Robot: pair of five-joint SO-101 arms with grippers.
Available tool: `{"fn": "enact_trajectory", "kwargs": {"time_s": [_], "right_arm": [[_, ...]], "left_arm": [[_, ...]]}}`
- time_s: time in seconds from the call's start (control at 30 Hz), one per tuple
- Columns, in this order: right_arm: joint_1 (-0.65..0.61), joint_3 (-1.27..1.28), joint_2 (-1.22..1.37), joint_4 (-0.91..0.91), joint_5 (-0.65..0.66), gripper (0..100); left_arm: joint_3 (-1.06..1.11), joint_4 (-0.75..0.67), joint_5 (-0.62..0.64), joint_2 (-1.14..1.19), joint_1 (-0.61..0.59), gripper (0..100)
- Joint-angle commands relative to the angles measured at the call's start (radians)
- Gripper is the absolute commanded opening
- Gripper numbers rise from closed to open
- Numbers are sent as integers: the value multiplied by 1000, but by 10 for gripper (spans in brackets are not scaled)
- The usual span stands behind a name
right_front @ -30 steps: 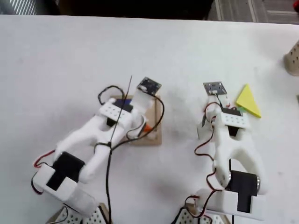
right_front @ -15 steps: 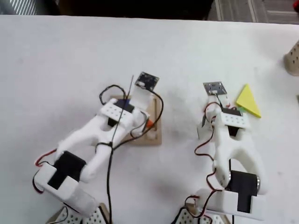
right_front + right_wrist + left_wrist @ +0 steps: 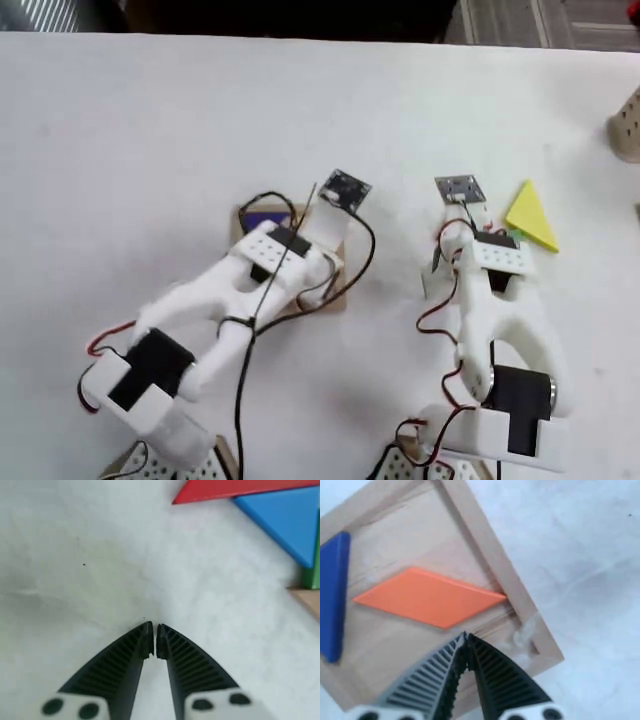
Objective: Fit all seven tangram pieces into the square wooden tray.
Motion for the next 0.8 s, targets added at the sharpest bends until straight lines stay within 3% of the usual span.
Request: {"fn": "enact_trajectory", "kwargs": {"time_s": [0.0,0.37,0.6,0.77], "right_arm": [[-2,-6,-42,-10,9,20],[-2,-6,-42,-10,9,21],[-2,-6,-42,-10,11,21],[-2,-6,-42,-10,11,21]], "left_arm": [[-94,-17,8,12,7,20],[-394,72,9,246,-47,20],[-384,178,2,154,-45,20],[-218,100,2,62,-81,20]]}}
